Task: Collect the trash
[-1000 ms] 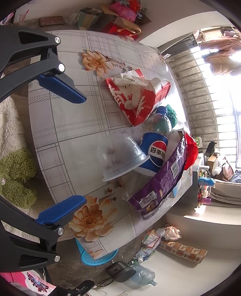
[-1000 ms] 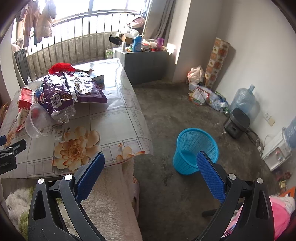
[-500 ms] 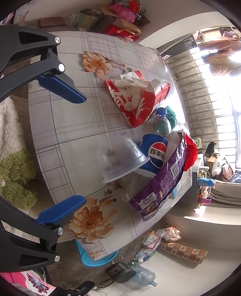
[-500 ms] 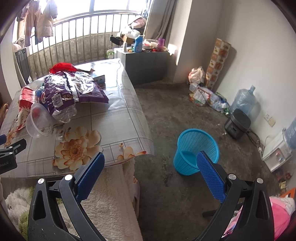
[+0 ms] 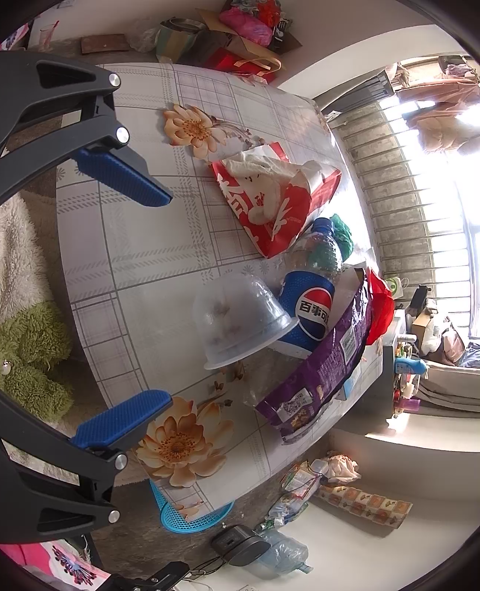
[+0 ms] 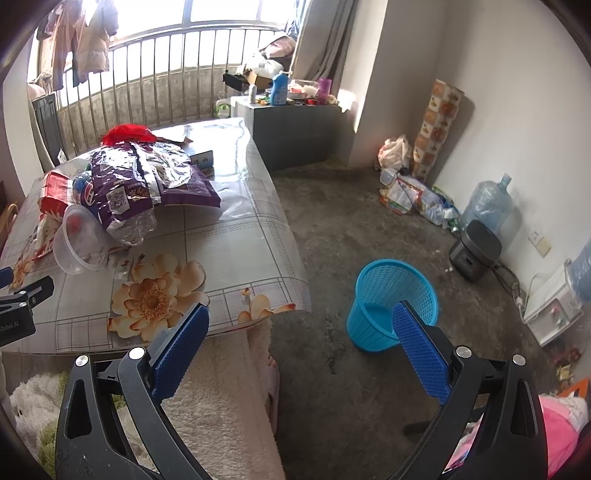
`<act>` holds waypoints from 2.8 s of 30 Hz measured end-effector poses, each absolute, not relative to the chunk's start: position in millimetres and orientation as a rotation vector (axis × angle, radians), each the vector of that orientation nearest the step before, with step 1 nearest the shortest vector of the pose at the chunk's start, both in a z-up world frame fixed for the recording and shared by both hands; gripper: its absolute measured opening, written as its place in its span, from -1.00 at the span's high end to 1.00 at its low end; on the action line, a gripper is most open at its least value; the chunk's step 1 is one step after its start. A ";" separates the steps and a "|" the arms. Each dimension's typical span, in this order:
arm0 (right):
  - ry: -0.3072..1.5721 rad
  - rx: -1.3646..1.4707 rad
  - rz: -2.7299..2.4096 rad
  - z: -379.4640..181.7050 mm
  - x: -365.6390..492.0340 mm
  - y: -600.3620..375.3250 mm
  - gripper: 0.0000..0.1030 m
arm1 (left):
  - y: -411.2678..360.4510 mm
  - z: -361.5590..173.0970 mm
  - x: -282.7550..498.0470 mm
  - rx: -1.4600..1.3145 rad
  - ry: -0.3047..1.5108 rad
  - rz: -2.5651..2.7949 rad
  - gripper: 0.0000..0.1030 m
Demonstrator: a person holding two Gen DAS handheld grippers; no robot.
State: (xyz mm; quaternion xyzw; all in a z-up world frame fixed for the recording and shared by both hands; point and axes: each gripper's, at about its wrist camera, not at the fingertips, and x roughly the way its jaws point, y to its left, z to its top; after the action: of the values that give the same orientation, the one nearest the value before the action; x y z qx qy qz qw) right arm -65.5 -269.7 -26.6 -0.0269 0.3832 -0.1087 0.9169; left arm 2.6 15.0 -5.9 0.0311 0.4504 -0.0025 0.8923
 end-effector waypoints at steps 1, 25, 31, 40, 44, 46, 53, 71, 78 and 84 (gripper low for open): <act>0.788 -0.055 -0.224 -26.6 -65.5 -269.6 -0.85 | 15.0 -5.9 2.6 0.065 0.935 -0.005 -0.89; 0.726 -0.021 -0.130 -22.7 -48.3 -247.9 -0.85 | 30.5 13.0 9.0 0.036 0.814 -0.087 -0.89; 0.696 0.021 -0.084 -26.6 -35.9 -239.3 -0.85 | 39.9 30.9 23.1 -0.049 0.716 -0.193 -0.89; 0.727 0.083 0.013 -41.4 -17.4 -227.8 -0.73 | 18.8 19.3 56.7 -0.002 0.758 -0.253 -0.24; 0.749 0.103 0.035 -46.5 -12.0 -228.9 -0.66 | 19.9 5.7 65.6 0.004 0.827 -0.263 0.18; 0.761 0.110 0.044 -49.1 -9.4 -229.9 -0.62 | 31.0 0.4 66.3 -0.056 0.873 -0.282 0.30; 0.798 0.173 0.092 -55.7 -0.4 -233.6 -0.22 | 54.6 -5.3 56.8 -0.131 0.898 -0.263 0.60; 0.713 0.092 0.331 -15.8 4.9 -174.1 0.55 | 154.5 28.3 18.2 -0.257 0.759 -0.129 0.94; 0.697 -0.006 0.574 -6.9 26.4 -91.0 0.55 | 231.5 25.7 15.0 -0.332 0.694 0.067 0.94; 0.765 -0.038 0.747 -27.9 44.6 -18.7 0.55 | 268.2 5.8 34.4 -0.352 0.696 0.140 0.94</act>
State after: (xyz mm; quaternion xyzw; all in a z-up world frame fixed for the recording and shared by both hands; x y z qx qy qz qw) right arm 44.6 -18.7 -27.9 -0.0183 0.3645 0.3560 0.8603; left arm 34.4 268.2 5.8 -0.1714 0.3391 0.0681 0.9225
